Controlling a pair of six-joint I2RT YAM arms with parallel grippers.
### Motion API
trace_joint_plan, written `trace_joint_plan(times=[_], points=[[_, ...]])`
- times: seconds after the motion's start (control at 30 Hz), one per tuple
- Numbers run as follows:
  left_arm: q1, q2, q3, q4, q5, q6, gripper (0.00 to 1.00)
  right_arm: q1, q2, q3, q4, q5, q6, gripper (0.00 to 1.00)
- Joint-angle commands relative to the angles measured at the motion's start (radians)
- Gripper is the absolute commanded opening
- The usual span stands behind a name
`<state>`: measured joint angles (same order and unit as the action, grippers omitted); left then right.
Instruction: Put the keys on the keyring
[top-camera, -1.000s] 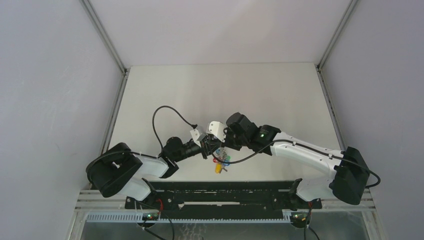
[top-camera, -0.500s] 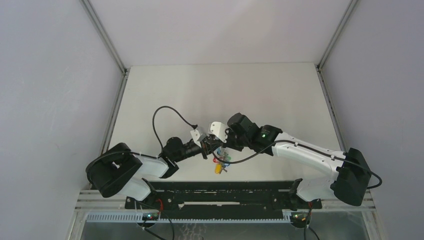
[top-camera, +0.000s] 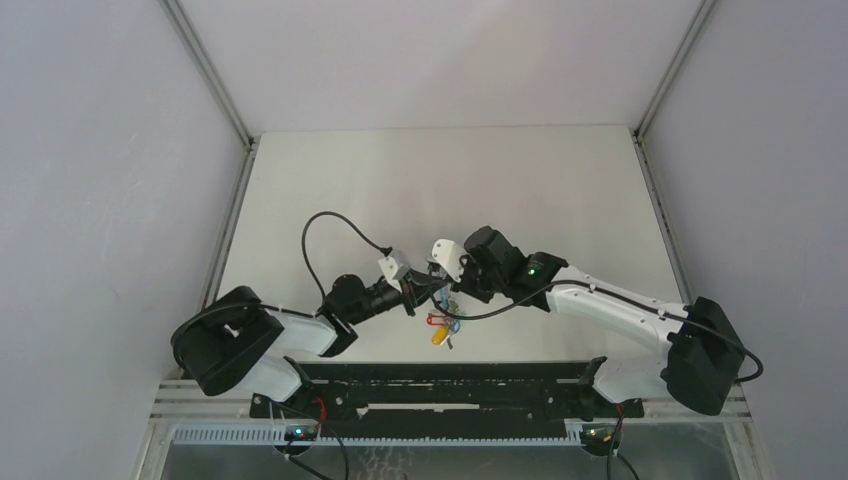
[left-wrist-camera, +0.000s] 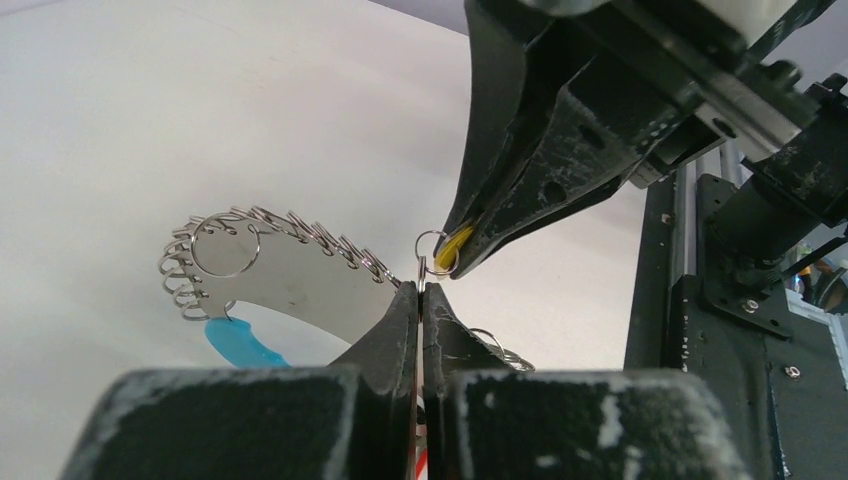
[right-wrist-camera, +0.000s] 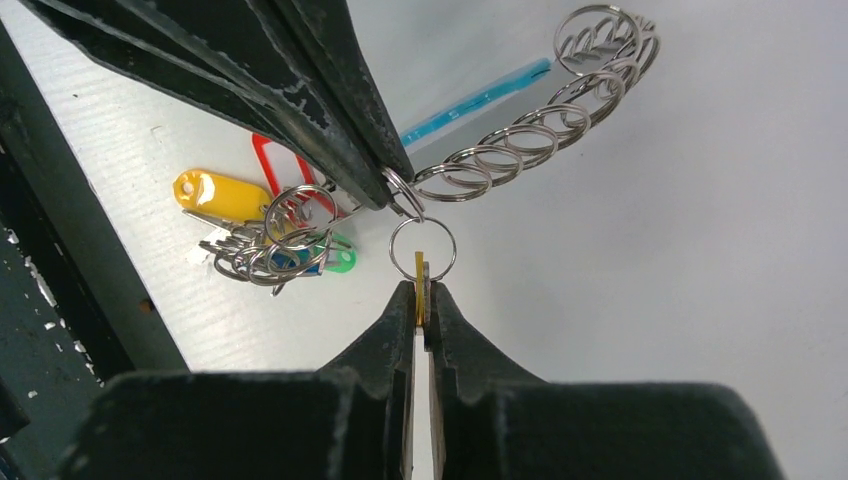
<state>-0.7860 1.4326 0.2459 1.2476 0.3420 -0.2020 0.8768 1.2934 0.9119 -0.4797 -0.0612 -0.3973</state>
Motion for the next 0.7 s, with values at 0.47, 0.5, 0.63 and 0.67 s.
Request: trace_joint_plan(times=[0.47, 0.5, 0.63, 0.67], points=[[0.007, 0.012, -0.013, 0.094, -0.070, -0.031, 0.00, -0.006, 0.048, -0.002, 0.065, -0.019, 0.027, 0.00], [0.007, 0.012, -0.013, 0.094, -0.071, -0.031, 0.00, -0.009, 0.036, 0.003, 0.061, -0.012, 0.024, 0.00], [0.008, 0.005, -0.014, 0.083, -0.075, -0.032, 0.03, -0.016, 0.002, 0.029, 0.044, 0.008, 0.007, 0.00], [0.008, 0.001, -0.016, 0.081, -0.080, -0.034, 0.10, -0.016, -0.004, 0.036, 0.039, 0.013, 0.005, 0.00]])
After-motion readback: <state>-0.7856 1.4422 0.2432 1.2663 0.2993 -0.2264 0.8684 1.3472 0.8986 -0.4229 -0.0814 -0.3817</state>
